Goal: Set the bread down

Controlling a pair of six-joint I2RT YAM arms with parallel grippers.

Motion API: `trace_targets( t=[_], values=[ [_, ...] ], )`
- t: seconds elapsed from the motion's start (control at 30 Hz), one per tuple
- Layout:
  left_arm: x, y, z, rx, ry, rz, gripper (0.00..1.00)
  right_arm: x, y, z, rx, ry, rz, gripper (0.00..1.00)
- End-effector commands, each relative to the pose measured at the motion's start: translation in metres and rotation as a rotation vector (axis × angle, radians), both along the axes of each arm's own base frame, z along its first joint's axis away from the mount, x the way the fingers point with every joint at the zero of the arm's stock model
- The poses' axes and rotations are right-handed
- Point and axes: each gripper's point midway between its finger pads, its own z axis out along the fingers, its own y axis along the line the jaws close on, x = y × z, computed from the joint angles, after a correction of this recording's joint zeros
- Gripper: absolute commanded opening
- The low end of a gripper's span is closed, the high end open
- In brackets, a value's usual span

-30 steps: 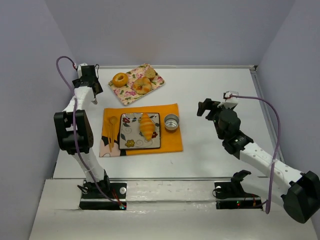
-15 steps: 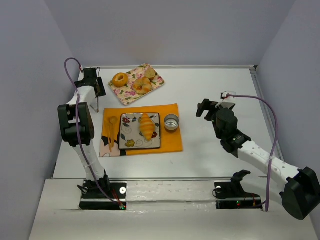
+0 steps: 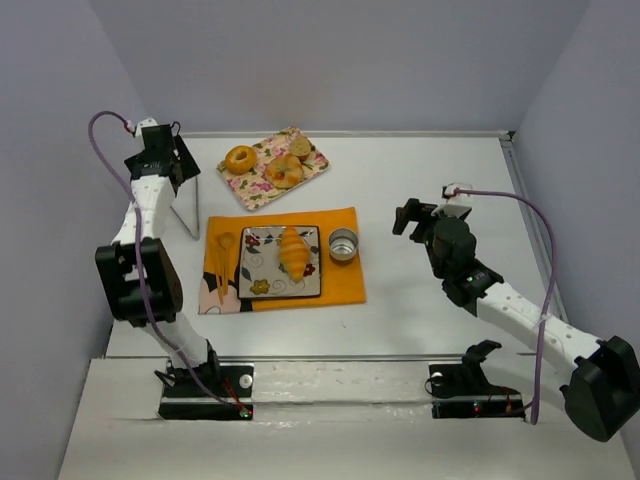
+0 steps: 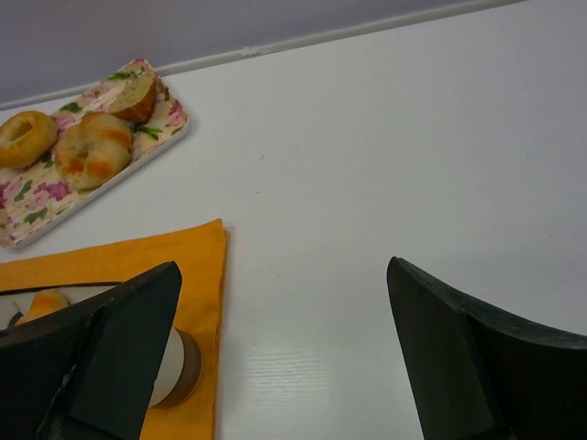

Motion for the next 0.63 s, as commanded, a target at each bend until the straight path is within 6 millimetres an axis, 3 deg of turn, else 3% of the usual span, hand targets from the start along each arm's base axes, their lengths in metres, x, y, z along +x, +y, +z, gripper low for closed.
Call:
trace_targets(
  t=[0.0, 0.07, 0.1, 0.2, 0.23, 0.3, 0.37, 0.6],
  values=[
    [-0.048, -0.040, 0.101, -0.193, -0.322, 0.056, 0.99, -0.002, 0.003, 0.043, 0.072, -0.093, 0.026, 1.00],
    [-0.070, -0.051, 0.111, -0.217, -0.401, 0.092, 0.99, -0.004, 0.005, 0.046, 0.090, -0.109, 0.040, 1.00],
    [-0.091, -0.064, 0.113, -0.244, -0.453, 0.087, 0.99, -0.004, 0.003, 0.047, 0.093, -0.114, 0.030, 1.00],
    [-0.133, -0.067, 0.109, -0.268, -0.511, 0.103, 0.99, -0.005, -0.009, 0.042, 0.102, -0.097, -0.039, 1.00],
    [-0.146, -0.064, 0.122, -0.266, -0.571, 0.120, 0.99, -0.007, -0.012, 0.041, 0.116, -0.096, -0.054, 1.00],
    [-0.156, -0.063, 0.115, -0.264, -0.587, 0.126, 0.99, -0.009, -0.015, 0.038, 0.127, -0.093, -0.070, 1.00],
    [-0.163, -0.064, 0.122, -0.274, -0.632, 0.125, 0.99, -0.012, -0.021, 0.032, 0.138, -0.091, -0.094, 1.00],
    [-0.153, -0.075, 0.116, -0.292, -0.592, 0.055, 0.99, -0.026, -0.031, 0.039, 0.190, -0.129, -0.110, 1.00]
  ],
)
